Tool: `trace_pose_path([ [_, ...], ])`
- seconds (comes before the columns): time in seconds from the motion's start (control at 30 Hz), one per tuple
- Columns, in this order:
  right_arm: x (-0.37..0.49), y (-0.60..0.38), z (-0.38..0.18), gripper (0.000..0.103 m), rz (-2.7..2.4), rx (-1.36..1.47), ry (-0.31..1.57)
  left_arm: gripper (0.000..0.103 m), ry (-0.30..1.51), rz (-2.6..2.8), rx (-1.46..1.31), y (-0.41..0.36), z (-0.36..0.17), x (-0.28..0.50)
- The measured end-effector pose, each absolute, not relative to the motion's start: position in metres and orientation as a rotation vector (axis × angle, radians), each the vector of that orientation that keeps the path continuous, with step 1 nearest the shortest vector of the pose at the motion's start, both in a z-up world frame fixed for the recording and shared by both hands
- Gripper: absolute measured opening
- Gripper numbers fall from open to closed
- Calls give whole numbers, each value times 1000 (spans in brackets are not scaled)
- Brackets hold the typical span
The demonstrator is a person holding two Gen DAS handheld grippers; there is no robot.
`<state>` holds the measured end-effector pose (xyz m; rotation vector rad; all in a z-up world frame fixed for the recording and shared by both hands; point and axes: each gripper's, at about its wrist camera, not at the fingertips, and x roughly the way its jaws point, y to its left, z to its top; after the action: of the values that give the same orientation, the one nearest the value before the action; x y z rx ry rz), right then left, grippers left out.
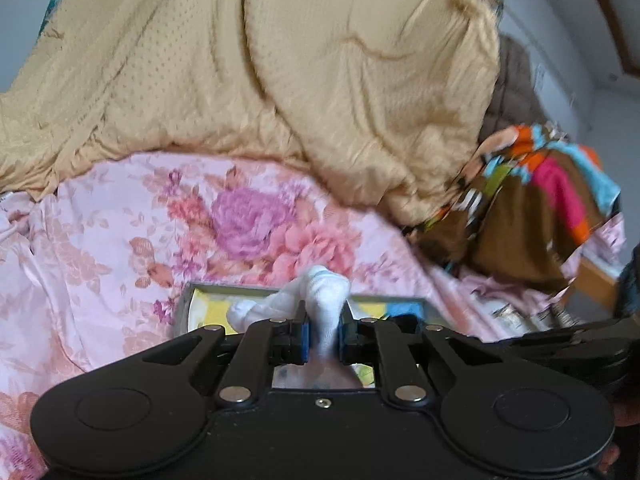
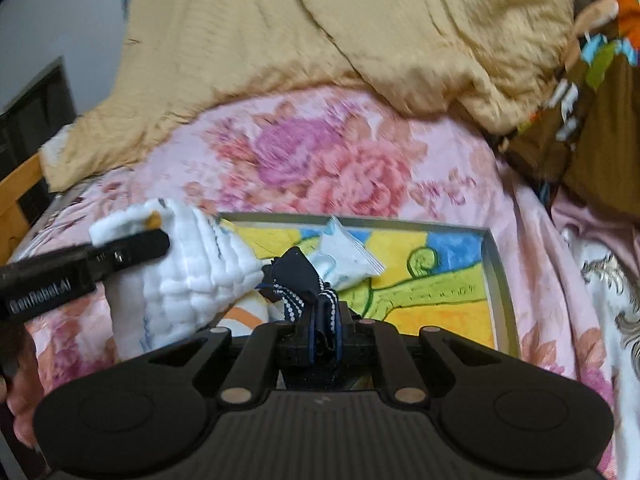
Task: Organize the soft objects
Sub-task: 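Lower the pad and sock into the tray and open both tools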
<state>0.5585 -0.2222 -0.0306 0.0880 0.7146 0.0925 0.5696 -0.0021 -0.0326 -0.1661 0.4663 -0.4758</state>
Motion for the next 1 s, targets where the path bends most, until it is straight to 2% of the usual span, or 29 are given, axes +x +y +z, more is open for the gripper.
trace_pose_path([
  [0.4, 590, -213, -51, 11, 47, 79, 798, 14, 545, -463, -163, -9, -64, 588],
  [0.63, 592, -213, -58, 15, 36, 70, 818, 15, 585, -440, -183, -2, -80, 596],
  [1.0, 588, -209, -59, 37, 18, 8, 804, 21, 598, -417, -199, 1, -89, 599],
])
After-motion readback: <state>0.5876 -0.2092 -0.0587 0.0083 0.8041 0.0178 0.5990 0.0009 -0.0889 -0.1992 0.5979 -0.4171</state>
